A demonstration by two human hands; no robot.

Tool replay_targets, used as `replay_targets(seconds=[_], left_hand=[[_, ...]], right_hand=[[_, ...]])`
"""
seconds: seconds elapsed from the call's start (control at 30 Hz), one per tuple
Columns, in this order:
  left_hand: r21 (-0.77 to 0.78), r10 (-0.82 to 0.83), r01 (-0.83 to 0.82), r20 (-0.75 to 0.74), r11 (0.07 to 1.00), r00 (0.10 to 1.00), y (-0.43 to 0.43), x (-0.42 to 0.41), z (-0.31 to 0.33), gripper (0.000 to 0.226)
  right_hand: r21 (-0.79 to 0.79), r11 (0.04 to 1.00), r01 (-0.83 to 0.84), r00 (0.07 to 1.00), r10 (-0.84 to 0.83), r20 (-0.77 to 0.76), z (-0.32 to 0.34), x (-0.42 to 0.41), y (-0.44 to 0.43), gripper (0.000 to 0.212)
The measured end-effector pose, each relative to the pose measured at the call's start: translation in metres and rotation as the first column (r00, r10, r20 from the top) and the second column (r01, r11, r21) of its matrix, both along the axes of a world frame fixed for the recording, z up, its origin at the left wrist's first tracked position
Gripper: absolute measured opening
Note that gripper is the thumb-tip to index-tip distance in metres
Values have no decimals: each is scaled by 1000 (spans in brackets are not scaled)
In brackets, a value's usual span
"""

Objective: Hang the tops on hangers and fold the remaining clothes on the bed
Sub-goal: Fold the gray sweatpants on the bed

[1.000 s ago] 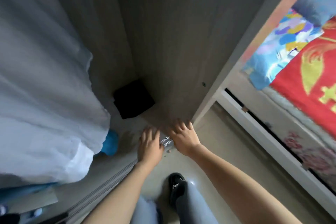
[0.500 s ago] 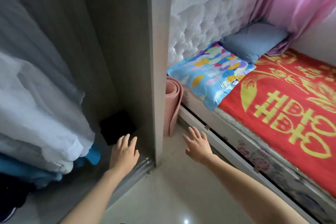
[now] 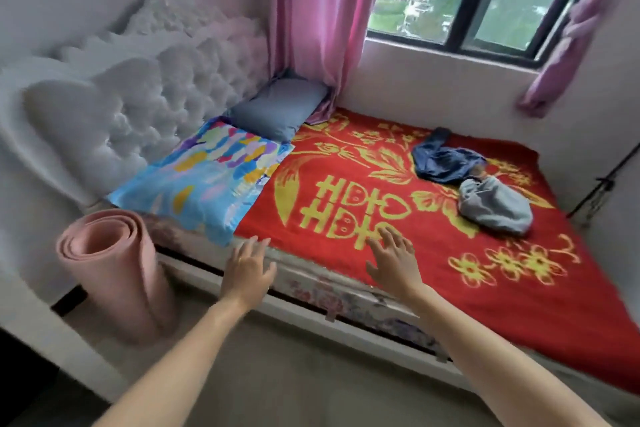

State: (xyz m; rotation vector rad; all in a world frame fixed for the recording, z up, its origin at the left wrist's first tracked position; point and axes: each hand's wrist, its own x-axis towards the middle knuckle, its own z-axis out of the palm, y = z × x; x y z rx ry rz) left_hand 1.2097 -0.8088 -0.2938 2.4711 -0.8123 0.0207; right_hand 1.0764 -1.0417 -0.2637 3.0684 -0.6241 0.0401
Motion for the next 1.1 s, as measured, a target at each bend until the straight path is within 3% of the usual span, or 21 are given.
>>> replay_targets(seconds=[0.17,0.33,0.5,0.7,0.93,1.1], left_hand=[[-168,-140,127,-69,978,988,-101,-1,18,47],[-113,-220,212,-69,971,973,-192,55,7,45],[-78,-226,216,-167,973,960,-298,104,-5,45],[0,-382,388,-184,922,906,-433,110,-20,50],[137,-478,507,-196,851,856,-541,91,-36,53],[195,-387,421,-193,886,902,-626,89,-43,52]], right_hand=[[-98,993,65,998,-63,24,11,-36,-93,47],[-250,944,214,976,-218,10,35,-40,-203,51],[-193,884,425,901,-433,3,46,-44,-292,44],[-137,762,632,758,-646,-92,18,-71,-374,48],[-55,704,708,693,-707,-142,-16,-87,-464,51],[72,708,703,708,-686,-168,-51,-69,-570,51]])
